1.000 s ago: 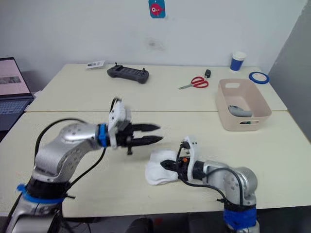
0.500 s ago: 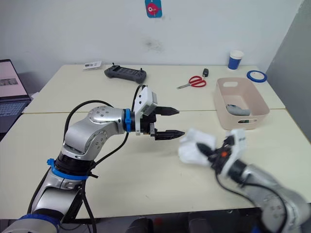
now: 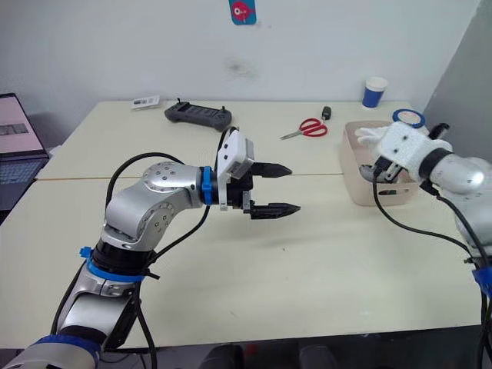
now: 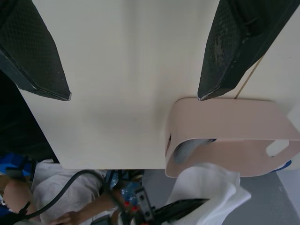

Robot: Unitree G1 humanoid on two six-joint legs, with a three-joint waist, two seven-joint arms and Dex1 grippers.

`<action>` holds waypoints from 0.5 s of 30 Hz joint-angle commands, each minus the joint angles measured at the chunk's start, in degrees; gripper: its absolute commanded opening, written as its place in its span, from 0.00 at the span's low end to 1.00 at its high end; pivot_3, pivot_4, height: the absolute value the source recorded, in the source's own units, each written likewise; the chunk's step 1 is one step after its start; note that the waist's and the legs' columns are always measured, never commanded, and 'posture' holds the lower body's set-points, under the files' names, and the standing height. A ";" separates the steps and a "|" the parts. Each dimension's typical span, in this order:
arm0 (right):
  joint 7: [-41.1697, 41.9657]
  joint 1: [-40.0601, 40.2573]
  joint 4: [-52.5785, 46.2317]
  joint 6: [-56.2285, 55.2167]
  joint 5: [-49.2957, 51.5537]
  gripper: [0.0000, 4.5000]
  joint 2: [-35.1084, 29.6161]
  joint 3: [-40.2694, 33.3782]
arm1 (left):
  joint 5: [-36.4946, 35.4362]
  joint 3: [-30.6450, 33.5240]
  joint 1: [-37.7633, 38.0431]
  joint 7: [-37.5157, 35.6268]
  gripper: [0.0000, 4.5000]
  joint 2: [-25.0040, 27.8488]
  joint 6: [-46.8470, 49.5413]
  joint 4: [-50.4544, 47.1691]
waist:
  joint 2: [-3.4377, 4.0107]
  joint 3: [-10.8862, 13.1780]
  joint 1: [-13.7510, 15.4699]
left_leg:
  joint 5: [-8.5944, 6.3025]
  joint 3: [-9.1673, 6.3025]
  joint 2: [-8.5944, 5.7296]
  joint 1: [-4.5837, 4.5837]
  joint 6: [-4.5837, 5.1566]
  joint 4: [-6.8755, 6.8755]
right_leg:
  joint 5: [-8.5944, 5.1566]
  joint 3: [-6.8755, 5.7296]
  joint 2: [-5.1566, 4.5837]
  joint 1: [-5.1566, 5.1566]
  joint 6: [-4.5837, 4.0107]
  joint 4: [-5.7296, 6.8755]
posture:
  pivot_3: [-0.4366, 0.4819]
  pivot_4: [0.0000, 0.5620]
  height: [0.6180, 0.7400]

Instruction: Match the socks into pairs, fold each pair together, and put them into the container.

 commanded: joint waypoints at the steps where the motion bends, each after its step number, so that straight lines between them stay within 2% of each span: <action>1: -0.42 -6.90 12.42 -14.78 -11.45 0.01 -0.63 5.28 | 0.07 0.82 -0.46 0.81 1.00 -0.24 -0.80 -2.22 | 0.05 0.07 0.10 | 0.00 -0.01 0.00 -0.01 0.00 -0.01 | 0.00 0.00 -0.01 0.00 0.00 -0.01 | 0.48 0.27 1.00; 5: 3.36 -13.53 23.68 -21.10 -15.89 0.01 2.22 8.83 | 0.37 1.09 -0.32 1.30 1.00 0.22 -0.98 -2.40 | 0.06 0.08 0.21 | 0.01 -0.04 0.01 -0.02 -0.01 0.00 | 0.02 -0.03 -0.02 -0.01 -0.10 0.05 | 0.48 0.27 1.00; 11: 11.68 -18.83 31.14 -23.82 -17.42 0.01 4.57 9.67 | 0.52 1.08 0.04 1.92 1.00 0.40 -0.99 -2.89 | 0.07 0.09 0.26 | 0.01 -0.08 0.02 -0.01 -0.02 0.00 | 0.16 -0.07 -0.02 0.00 -0.34 0.08 | 0.48 0.27 1.00; 15: 17.68 -20.95 32.52 -23.97 -14.23 0.31 5.75 7.29 | 0.77 1.03 0.02 2.17 1.00 0.43 -1.23 -2.74 | 0.07 0.09 0.20 | 0.01 -0.08 0.02 0.01 -0.02 0.02 | 0.17 -0.07 -0.03 0.02 -0.35 0.11 | 0.48 0.27 1.00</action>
